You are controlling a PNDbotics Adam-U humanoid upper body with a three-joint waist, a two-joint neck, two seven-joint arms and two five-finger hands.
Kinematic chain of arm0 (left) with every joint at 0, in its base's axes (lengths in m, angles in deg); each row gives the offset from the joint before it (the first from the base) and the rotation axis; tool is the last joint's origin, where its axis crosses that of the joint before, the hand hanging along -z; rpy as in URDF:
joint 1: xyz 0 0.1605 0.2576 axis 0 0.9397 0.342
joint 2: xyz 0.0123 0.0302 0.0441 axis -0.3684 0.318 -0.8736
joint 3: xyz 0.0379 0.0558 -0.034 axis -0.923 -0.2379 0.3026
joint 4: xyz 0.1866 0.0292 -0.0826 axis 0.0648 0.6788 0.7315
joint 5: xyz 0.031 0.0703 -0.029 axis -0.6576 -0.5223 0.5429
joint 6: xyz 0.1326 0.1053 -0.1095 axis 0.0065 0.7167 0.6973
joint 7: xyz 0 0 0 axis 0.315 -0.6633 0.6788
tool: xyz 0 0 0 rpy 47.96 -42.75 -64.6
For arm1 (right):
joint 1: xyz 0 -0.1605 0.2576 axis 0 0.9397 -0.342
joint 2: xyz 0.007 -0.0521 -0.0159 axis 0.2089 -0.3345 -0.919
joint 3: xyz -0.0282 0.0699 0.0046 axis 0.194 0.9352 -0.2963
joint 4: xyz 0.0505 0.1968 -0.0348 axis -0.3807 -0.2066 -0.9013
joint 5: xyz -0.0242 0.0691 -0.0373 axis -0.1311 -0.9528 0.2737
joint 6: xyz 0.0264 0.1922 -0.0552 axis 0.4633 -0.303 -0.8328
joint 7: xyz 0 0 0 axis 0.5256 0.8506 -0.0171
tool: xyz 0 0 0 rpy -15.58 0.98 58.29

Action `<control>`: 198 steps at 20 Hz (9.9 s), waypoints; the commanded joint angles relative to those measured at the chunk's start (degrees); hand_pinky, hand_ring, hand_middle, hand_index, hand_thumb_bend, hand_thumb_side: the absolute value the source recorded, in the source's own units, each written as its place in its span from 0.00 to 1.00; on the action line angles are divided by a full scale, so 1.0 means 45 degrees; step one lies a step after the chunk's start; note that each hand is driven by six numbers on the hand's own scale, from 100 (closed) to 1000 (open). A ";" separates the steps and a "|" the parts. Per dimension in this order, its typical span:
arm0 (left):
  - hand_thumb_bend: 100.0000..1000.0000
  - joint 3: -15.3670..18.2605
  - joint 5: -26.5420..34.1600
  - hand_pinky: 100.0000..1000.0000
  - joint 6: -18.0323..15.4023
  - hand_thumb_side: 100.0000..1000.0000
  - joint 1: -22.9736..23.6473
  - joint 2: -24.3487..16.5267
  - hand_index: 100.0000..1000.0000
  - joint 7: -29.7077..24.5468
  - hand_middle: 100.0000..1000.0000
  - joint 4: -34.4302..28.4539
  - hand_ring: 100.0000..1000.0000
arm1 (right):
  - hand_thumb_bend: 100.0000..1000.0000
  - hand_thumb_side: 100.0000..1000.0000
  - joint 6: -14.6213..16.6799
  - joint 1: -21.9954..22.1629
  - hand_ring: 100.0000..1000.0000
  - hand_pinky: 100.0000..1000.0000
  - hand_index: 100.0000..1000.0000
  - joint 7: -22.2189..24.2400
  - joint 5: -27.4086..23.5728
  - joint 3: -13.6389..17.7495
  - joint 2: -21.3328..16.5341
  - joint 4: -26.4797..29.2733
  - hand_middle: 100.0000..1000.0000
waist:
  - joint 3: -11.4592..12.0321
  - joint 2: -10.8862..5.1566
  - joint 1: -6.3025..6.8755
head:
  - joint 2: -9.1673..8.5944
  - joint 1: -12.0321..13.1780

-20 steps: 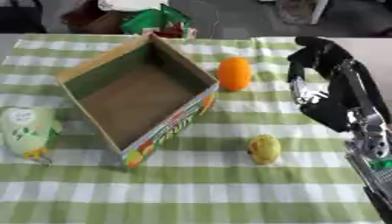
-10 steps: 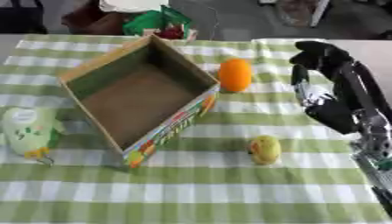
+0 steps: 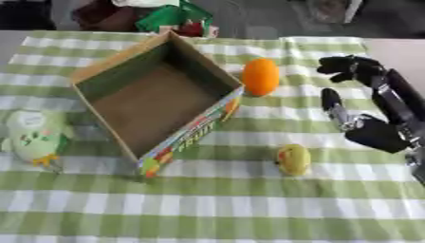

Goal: Pick up objects on the table and place them in the box.

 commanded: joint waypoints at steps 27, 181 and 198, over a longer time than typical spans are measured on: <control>0.00 0.0109 -0.0078 0.39 -0.0035 0.79 -0.0113 -0.0419 0.72 -0.0136 0.61 -0.0220 0.58 | 0.18 0.56 0.0876 0.0169 0.87 0.80 0.93 0.4069 0.1453 -0.0145 -0.0773 0.0250 0.77 | -0.0075 0.0093 0.0082 | 0.0264 0.0230; 0.00 -0.0229 0.0405 0.40 0.0018 0.78 -0.0543 -0.0151 0.71 -0.0722 0.62 -0.0220 0.58 | 0.00 0.05 -0.4516 -0.9827 0.81 0.73 0.81 0.5562 0.4656 -0.4394 0.4431 -0.4670 0.60 | 0.0959 0.0223 -0.0084 | -0.0628 -0.0859; 0.00 -0.0207 0.0451 0.40 0.0067 0.78 -0.0478 -0.0122 0.71 -0.0654 0.62 -0.0220 0.58 | 0.05 0.42 -0.5318 -0.9585 0.92 0.82 0.91 0.5425 0.4711 -0.3921 0.4282 -0.4251 0.76 | 0.0947 -0.0033 -0.0065 | -0.0554 -0.0842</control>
